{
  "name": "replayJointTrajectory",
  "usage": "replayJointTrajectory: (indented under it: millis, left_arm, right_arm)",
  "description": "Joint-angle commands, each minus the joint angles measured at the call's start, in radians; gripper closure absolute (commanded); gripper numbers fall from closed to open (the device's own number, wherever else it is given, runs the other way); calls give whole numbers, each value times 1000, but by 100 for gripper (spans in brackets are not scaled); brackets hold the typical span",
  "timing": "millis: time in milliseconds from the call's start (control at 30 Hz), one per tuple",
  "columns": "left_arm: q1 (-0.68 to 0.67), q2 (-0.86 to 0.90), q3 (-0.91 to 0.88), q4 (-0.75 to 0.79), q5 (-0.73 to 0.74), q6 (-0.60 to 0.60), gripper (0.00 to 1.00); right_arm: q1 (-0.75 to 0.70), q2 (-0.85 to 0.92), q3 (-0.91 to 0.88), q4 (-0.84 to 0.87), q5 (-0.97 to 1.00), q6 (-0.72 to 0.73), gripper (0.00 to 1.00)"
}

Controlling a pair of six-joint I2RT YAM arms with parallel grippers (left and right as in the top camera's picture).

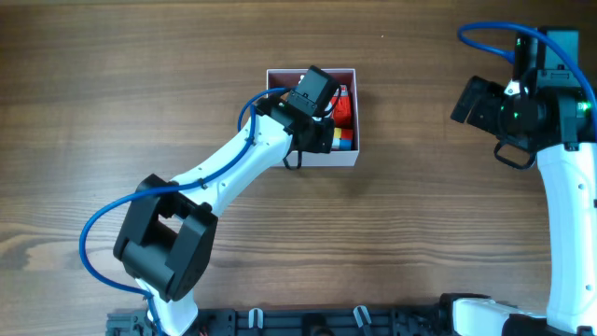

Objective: Pack container

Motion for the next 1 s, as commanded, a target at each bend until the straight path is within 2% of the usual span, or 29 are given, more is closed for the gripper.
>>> replayJointTrajectory:
  millis: [0,33,133,167,233,400,467,500,600,667,733,833,967]
  left_arm:
    - [-5,8,3,-18,8,-6,76]
    - [-5,8,3,-26,7,-5,75]
    - [-4,8,3,-35,7,-5,54]
    - [-4,8,3,-34,7,-5,51]
    - [-3,4,15,-37,-4,-5,47]
    - [6,-45,144,-132,-99,-5,44]
    - [16,-86,220,-204,-173,-4,37]
    - [29,-113,253,-246,-212,-4,29]
    - [80,-184,283,-323,-272,-4,17]
    - [166,-257,283,-391,-293,-4,11]
    - [260,-310,283,-434,-292,-5,9]
    - [475,-417,282,-513,-223,-5,0]
    - [686,-498,282,-532,-136,-5,0]
  right_arm:
    - [-4,5,0,2,6,-13,0]
    - [-4,5,0,2,6,-13,0]
    - [-4,5,0,2,7,-13,0]
    - [-4,5,0,2,6,-12,0]
    - [-4,5,0,2,6,-13,0]
    - [-4,5,0,2,6,-13,0]
    - [-4,5,0,2,6,-13,0]
    - [-4,5,0,2,6,-13,0]
    - [-4,5,0,2,6,-13,0]
    - [-4,5,0,2,7,-13,0]
    - [-4,5,0,2,6,-13,0]
    - [-4,5,0,2,6,-13,0]
    - [-4,5,0,2,6,-13,0]
